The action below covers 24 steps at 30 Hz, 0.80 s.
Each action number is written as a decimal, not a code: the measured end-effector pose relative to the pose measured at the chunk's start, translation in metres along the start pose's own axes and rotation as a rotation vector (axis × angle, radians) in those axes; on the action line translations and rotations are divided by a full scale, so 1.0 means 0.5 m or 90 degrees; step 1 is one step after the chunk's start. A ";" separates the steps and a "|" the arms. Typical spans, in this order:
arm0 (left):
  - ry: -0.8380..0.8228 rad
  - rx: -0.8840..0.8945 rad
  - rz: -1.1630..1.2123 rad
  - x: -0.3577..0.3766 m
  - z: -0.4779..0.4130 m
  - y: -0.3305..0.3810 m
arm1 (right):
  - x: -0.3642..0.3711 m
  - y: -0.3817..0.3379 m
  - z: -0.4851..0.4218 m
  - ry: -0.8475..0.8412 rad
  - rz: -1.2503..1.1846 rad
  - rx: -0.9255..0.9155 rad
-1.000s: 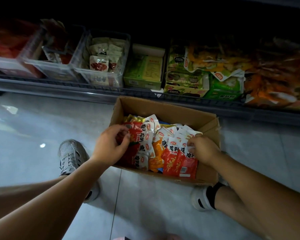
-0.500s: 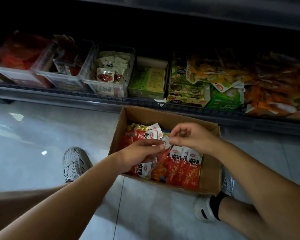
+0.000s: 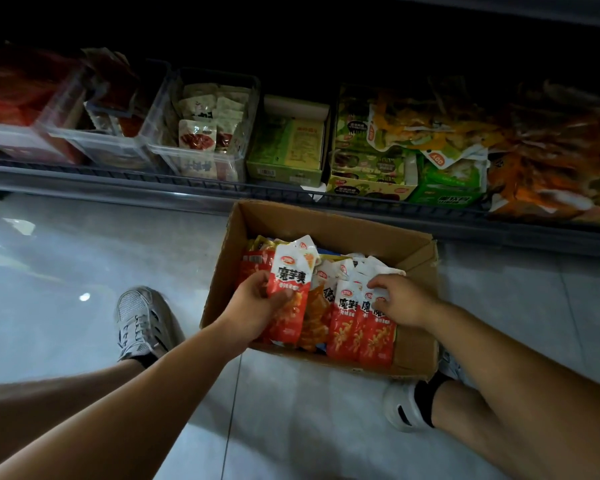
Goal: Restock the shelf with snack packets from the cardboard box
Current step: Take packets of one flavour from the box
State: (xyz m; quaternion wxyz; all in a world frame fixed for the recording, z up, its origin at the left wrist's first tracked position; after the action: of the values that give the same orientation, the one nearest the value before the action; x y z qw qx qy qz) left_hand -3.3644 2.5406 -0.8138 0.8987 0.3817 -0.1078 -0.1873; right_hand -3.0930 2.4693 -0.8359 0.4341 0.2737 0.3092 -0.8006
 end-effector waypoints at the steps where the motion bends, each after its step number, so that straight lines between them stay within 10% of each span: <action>1: 0.015 0.009 0.007 -0.004 -0.002 -0.004 | 0.007 0.003 0.001 -0.005 0.038 0.015; 14: 0.060 0.004 0.003 -0.010 -0.006 -0.006 | -0.003 0.008 -0.009 0.061 0.114 0.032; 24: -0.016 0.035 0.043 0.017 0.017 0.020 | -0.132 -0.127 0.047 0.040 -0.298 -0.113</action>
State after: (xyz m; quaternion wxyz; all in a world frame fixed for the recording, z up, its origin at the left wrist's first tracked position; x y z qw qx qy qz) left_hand -3.3569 2.5378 -0.8002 0.8921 0.4004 -0.1368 -0.1584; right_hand -3.1206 2.5143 -0.7573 0.2494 0.1804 0.4464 -0.8402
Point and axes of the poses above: each hand's wrist, its own z-axis away from the middle knuckle, its own x-axis out of the palm, y = z × x, the point moved 6 cm from there along -z, towards the middle knuckle, and after that the axes turned 7 degrees about z, right-handed, at the moved point
